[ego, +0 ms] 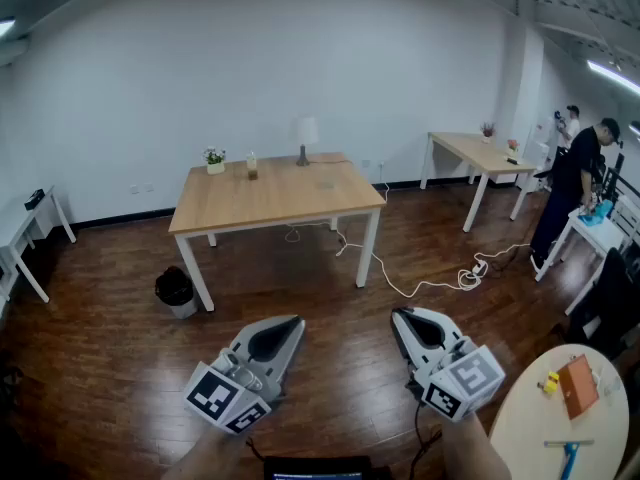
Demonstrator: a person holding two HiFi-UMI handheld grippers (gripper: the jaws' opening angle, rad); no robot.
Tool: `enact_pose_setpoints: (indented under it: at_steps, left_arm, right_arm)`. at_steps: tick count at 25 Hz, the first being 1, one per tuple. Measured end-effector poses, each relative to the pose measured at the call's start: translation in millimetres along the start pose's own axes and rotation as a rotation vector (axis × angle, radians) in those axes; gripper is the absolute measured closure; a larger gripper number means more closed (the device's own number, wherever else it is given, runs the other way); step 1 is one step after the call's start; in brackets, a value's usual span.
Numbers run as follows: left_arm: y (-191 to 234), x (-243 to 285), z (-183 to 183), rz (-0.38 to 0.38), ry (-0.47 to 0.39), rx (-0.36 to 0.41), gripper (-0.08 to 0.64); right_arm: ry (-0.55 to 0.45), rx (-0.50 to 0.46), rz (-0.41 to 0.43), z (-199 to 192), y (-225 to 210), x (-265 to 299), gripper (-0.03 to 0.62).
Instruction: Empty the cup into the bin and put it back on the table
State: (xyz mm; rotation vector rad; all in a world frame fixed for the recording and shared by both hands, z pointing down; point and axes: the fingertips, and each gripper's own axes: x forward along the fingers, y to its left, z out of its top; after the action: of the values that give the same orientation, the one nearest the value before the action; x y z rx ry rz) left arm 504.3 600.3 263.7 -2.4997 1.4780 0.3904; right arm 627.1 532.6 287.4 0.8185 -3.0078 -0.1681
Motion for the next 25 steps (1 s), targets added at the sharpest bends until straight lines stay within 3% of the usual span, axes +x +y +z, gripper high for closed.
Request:
enact_pose_setpoints:
  at_steps: [10, 25]
  left_arm:
    - [32.0, 26.1, -19.6, 0.025, 0.028, -0.002, 0.56]
    - [76.7, 138.4, -45.3, 0.061, 0.046, 0.091, 0.56]
  right_arm:
    - [-0.019, 0.015, 0.038, -4.4, -24.9, 38.0, 0.592]
    - [-0.056, 0.008, 0.107, -7.1, -138.0, 97.1, 0.592]
